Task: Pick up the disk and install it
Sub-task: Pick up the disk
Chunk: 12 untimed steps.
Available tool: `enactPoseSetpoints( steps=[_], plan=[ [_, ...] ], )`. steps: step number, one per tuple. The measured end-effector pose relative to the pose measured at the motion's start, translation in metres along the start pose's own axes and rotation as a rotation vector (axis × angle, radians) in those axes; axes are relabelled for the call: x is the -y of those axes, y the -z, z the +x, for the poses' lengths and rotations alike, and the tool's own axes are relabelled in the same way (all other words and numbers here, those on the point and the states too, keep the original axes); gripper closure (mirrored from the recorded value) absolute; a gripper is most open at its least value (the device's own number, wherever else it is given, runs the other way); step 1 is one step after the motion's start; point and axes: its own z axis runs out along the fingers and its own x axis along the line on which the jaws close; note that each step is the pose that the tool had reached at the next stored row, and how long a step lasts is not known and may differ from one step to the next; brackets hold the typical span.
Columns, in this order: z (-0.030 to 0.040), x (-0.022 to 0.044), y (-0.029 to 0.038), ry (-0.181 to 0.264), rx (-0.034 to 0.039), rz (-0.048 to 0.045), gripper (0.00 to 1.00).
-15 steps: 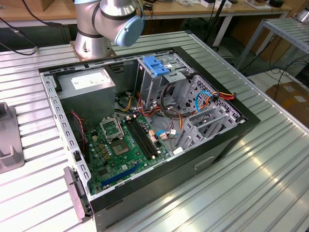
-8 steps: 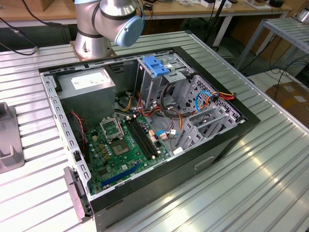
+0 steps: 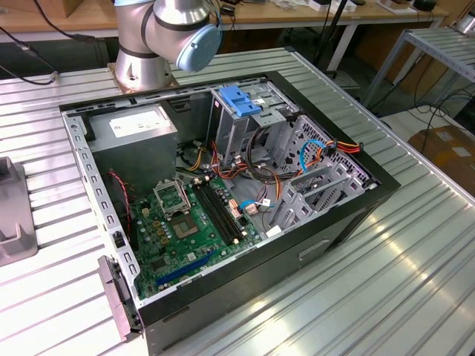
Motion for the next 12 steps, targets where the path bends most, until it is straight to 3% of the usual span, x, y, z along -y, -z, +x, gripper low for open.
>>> enactPoseSetpoints(
  steps=[12],
  plan=[
    [0.0000,0.0000,0.0000,0.114,-0.0050,-0.0028,0.90]
  ],
)
